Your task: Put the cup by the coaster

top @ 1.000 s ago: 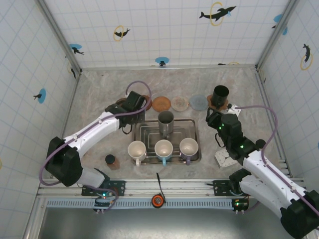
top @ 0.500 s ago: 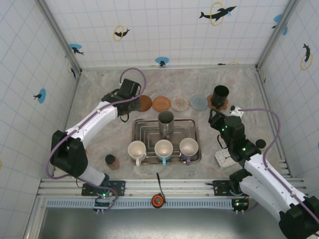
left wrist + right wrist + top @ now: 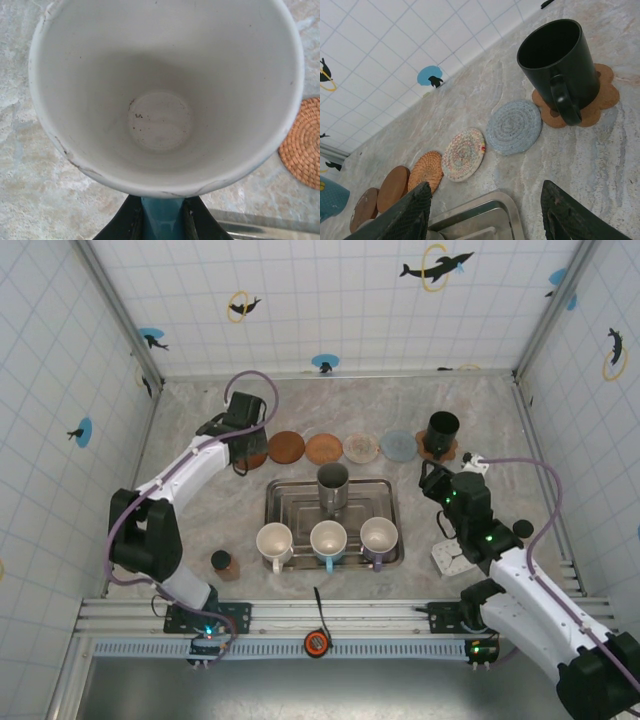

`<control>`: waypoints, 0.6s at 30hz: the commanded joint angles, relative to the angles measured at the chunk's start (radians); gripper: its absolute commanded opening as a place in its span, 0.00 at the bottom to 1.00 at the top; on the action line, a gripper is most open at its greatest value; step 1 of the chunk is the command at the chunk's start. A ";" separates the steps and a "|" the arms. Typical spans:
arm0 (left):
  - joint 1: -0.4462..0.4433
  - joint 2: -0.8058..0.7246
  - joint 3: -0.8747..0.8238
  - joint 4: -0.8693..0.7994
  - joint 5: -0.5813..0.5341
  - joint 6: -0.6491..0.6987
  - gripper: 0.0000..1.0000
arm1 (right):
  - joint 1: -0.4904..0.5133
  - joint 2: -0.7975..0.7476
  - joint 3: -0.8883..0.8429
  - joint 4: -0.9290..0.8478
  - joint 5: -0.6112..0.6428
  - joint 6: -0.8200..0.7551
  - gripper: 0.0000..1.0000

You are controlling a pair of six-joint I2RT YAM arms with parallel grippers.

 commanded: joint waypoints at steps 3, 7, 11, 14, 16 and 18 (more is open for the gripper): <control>0.025 0.021 0.006 0.092 0.009 0.017 0.00 | -0.006 0.018 -0.017 0.053 -0.004 0.006 0.60; 0.030 0.038 0.000 0.097 0.015 0.015 0.00 | -0.007 0.030 -0.013 0.056 -0.008 0.004 0.59; 0.042 0.048 0.000 0.098 0.018 0.014 0.00 | -0.008 0.038 -0.013 0.059 -0.008 0.004 0.59; 0.050 0.051 -0.035 0.106 0.017 0.011 0.00 | -0.010 0.045 -0.013 0.062 -0.014 0.002 0.59; 0.057 0.052 -0.044 0.104 0.016 0.010 0.00 | -0.010 0.048 -0.012 0.062 -0.018 0.001 0.59; 0.061 0.050 -0.056 0.109 0.019 0.007 0.00 | -0.012 0.048 -0.013 0.063 -0.017 0.001 0.59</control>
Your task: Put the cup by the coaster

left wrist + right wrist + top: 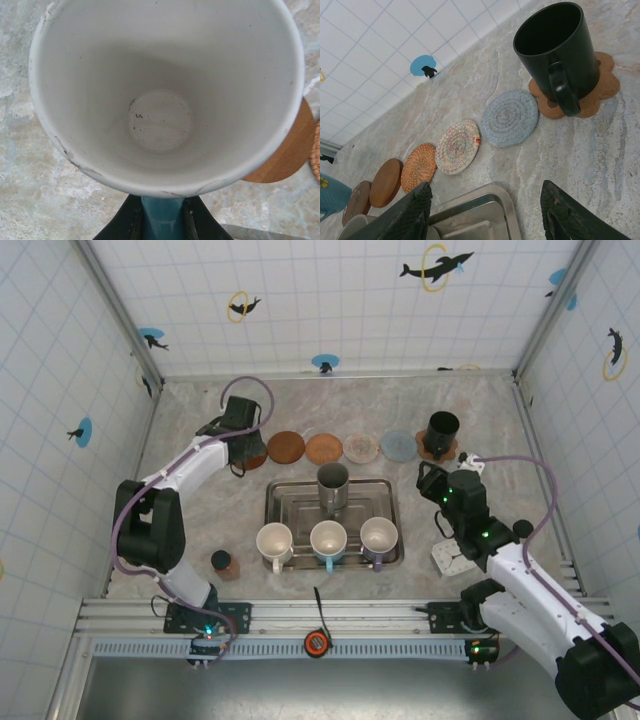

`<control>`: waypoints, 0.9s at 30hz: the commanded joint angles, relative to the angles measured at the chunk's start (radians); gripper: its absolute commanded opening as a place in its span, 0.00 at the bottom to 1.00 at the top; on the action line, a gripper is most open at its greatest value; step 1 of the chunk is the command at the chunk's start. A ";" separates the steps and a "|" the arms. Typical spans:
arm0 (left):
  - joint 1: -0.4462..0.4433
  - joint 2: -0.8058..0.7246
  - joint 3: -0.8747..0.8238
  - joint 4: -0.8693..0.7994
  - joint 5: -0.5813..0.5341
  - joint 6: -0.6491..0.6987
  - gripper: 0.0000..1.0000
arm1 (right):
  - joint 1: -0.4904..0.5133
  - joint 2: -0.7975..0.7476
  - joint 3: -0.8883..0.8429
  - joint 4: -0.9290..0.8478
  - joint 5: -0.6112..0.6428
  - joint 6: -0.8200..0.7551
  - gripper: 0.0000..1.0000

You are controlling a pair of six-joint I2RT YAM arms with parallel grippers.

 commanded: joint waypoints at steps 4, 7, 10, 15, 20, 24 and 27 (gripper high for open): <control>0.014 -0.001 -0.029 0.064 0.004 0.003 0.00 | -0.010 0.005 -0.015 0.057 0.001 0.002 0.59; 0.015 0.003 -0.035 0.068 0.008 0.003 0.00 | -0.010 0.006 -0.014 0.057 -0.001 0.003 0.59; 0.015 0.006 -0.037 0.071 0.011 0.002 0.00 | -0.012 0.007 -0.015 0.056 0.000 0.003 0.59; 0.024 0.015 -0.035 0.075 0.008 0.006 0.00 | -0.013 0.006 -0.015 0.054 -0.001 0.002 0.59; 0.028 0.019 -0.036 0.079 0.008 0.007 0.00 | -0.015 0.005 -0.017 0.053 0.000 0.002 0.59; 0.028 0.026 -0.036 0.085 0.014 0.011 0.00 | -0.015 0.004 -0.016 0.054 -0.003 0.003 0.59; 0.029 0.029 -0.037 0.093 0.020 0.010 0.00 | -0.016 0.005 -0.019 0.054 -0.002 0.003 0.59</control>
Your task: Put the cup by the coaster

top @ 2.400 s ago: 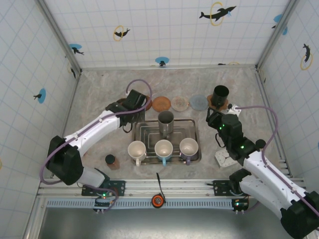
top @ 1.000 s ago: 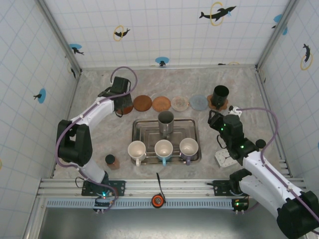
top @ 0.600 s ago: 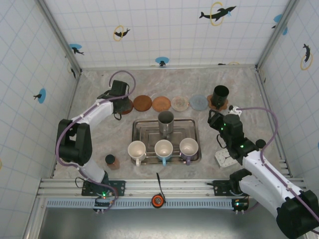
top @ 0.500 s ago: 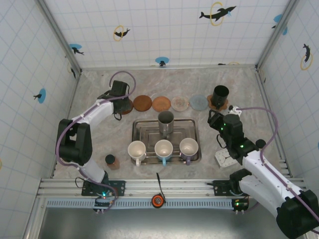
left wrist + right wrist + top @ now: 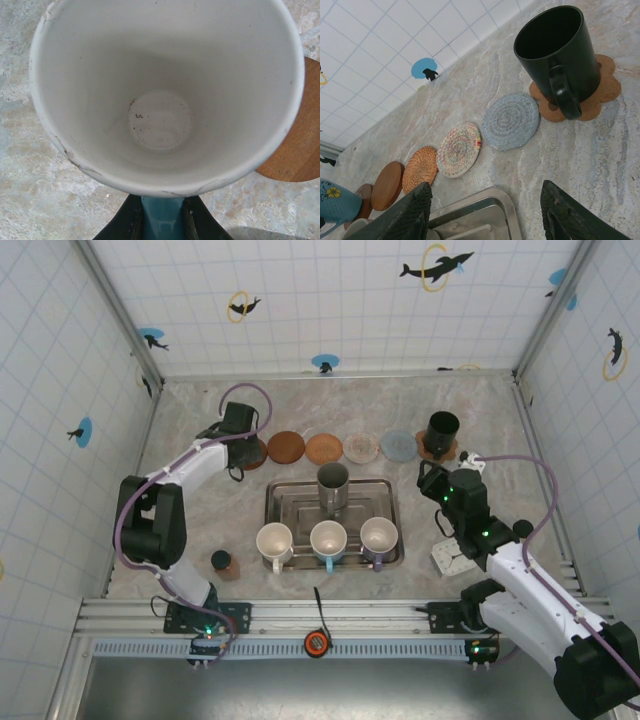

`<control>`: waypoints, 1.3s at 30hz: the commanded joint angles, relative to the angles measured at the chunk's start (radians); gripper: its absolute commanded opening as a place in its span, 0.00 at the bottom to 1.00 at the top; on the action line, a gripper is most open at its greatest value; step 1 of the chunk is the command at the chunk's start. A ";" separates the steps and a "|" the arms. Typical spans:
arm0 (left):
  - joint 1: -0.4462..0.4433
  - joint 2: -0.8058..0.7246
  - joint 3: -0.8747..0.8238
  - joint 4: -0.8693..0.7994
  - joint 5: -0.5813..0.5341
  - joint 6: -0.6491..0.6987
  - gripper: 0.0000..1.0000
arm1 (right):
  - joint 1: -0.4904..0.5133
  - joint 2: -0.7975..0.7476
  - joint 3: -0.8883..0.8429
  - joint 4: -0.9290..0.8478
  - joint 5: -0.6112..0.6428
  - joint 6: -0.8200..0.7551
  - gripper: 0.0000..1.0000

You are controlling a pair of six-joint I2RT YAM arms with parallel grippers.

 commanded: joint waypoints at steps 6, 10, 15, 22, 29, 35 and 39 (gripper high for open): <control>0.008 0.002 0.007 0.048 -0.013 0.012 0.00 | -0.006 -0.001 -0.019 0.034 0.006 0.000 0.59; 0.010 0.004 0.005 0.046 -0.015 0.014 0.00 | -0.007 -0.007 -0.019 0.032 0.007 0.001 0.59; 0.010 0.013 0.001 0.043 -0.019 0.011 0.00 | -0.009 -0.008 -0.021 0.032 0.007 0.003 0.59; 0.010 0.018 0.002 0.037 -0.024 0.009 0.00 | -0.009 -0.008 -0.021 0.032 0.006 0.004 0.59; 0.011 0.029 0.005 0.029 -0.022 0.007 0.00 | -0.008 -0.005 -0.022 0.032 0.006 0.004 0.59; 0.011 0.029 0.007 0.022 -0.016 0.007 0.00 | -0.009 -0.004 -0.021 0.034 0.005 0.003 0.59; 0.011 0.020 0.004 0.012 -0.028 0.010 0.00 | -0.009 -0.004 -0.021 0.032 0.004 0.003 0.59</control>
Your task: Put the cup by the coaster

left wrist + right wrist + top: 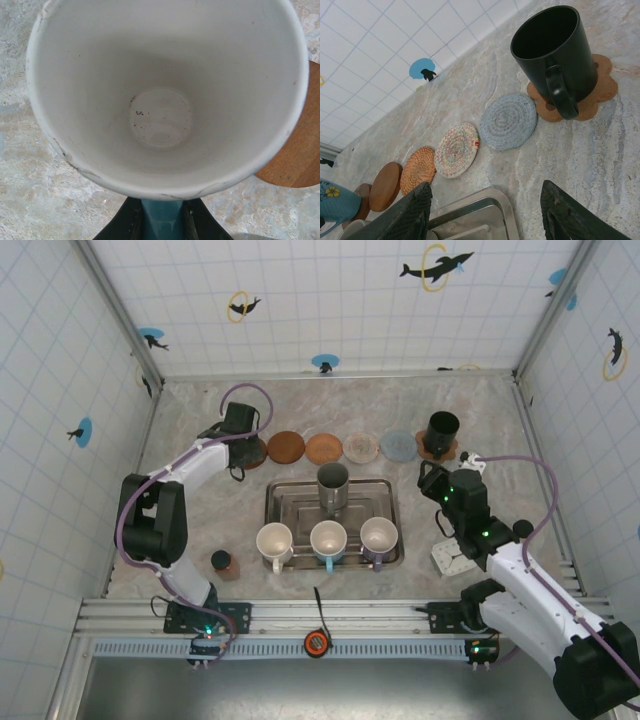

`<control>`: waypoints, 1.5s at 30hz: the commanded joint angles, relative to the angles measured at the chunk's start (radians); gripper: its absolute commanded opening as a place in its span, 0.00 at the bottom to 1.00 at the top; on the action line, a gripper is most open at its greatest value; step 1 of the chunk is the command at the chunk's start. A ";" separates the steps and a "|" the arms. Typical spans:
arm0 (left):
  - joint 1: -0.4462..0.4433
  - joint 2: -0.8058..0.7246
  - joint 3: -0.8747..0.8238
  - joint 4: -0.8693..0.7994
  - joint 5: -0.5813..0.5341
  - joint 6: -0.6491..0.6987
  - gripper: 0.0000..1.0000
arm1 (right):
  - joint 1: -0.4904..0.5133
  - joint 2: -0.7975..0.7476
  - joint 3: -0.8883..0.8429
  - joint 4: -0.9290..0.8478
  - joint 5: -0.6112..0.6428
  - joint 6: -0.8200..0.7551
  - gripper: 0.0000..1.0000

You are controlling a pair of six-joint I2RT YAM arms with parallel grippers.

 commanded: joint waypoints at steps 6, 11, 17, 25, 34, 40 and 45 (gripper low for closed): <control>0.011 -0.004 0.001 -0.015 -0.030 0.014 0.01 | -0.004 -0.007 -0.018 0.032 0.004 0.003 0.59; 0.012 -0.001 0.003 -0.021 -0.028 0.012 0.12 | -0.004 -0.006 -0.016 0.032 0.003 0.002 0.59; 0.011 -0.004 -0.001 -0.026 -0.018 0.010 0.24 | -0.004 -0.008 -0.017 0.031 0.006 0.002 0.59; 0.011 -0.020 -0.007 -0.033 -0.008 0.009 0.35 | -0.005 -0.007 -0.016 0.032 0.005 0.003 0.59; 0.011 -0.069 -0.018 -0.044 0.000 0.006 0.46 | -0.005 -0.010 -0.016 0.031 0.002 0.004 0.59; 0.011 -0.130 -0.023 -0.044 0.020 0.009 0.52 | -0.005 -0.005 -0.013 0.032 -0.006 0.005 0.59; 0.011 -0.208 -0.034 -0.048 0.036 0.008 0.52 | -0.004 -0.003 -0.006 0.024 -0.017 0.005 0.59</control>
